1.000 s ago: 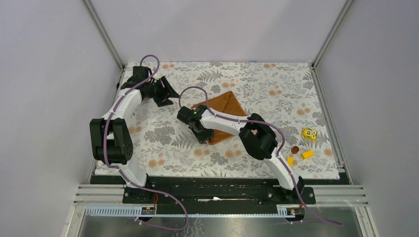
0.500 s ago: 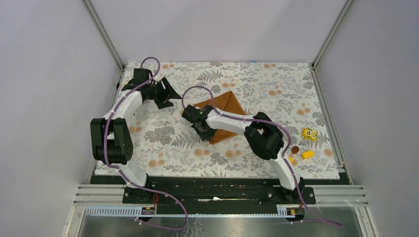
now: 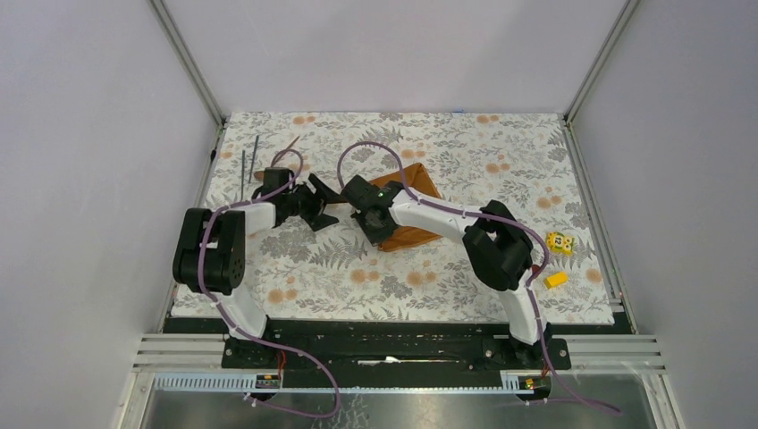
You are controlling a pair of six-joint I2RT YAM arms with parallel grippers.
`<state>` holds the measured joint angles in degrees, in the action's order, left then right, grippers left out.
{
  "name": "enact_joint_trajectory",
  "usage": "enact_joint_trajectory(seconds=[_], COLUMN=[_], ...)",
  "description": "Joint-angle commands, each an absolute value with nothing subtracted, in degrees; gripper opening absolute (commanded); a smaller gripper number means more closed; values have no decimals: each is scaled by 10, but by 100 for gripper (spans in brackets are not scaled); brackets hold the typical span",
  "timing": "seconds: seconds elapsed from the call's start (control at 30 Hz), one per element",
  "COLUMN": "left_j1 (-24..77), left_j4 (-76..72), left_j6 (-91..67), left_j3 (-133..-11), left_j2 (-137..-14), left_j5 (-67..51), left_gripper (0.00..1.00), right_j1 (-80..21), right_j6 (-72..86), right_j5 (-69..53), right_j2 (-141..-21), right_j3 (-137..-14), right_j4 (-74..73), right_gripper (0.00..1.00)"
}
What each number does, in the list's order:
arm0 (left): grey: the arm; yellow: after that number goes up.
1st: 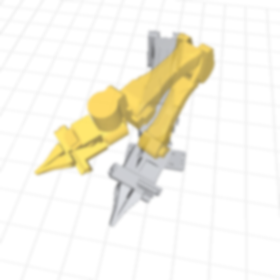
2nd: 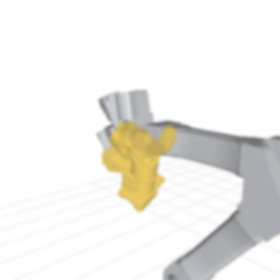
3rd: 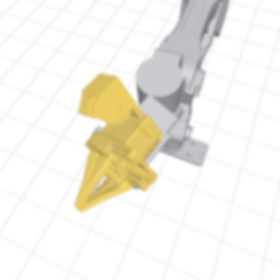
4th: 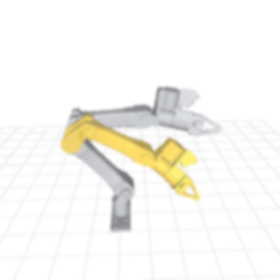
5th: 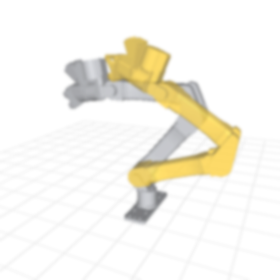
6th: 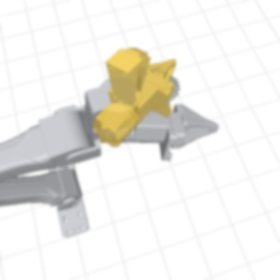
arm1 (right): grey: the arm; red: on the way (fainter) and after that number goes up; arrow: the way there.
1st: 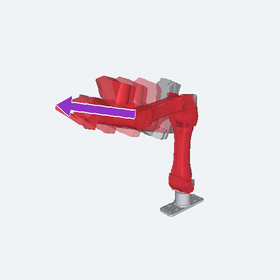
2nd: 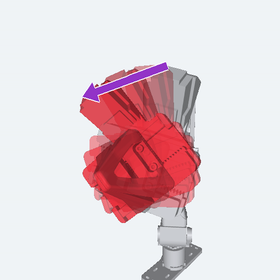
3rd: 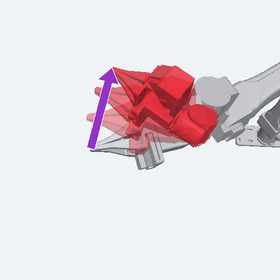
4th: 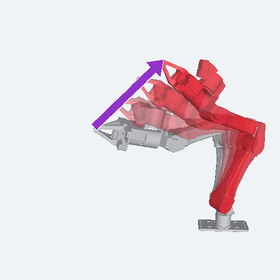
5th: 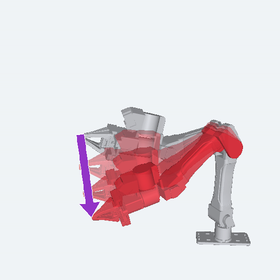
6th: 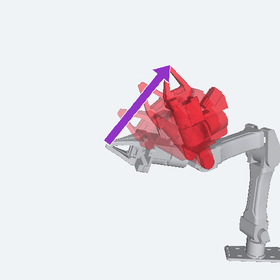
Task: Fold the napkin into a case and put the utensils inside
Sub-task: Pick up the upper triangle-folded napkin from the center of the board.
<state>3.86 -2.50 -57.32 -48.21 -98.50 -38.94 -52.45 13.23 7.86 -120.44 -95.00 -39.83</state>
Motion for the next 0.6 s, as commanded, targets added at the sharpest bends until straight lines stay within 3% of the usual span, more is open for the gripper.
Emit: enact_joint_trajectory(seconds=[0.0, 0.57], left_j1=[66, 96], left_j4=[-157, -350], left_j6=[-638, -712], left_j3=[-477, -452], left_j2=[-1003, -1114], left_j5=[-374, -315], left_gripper=[76, 71], right_j1=[-519, -504], right_j6=[129, 132], right_j5=[60, 54], right_j2=[-1160, -1128], right_j3=[-934, -910], right_j4=[-382, -351], right_gripper=[0, 0])
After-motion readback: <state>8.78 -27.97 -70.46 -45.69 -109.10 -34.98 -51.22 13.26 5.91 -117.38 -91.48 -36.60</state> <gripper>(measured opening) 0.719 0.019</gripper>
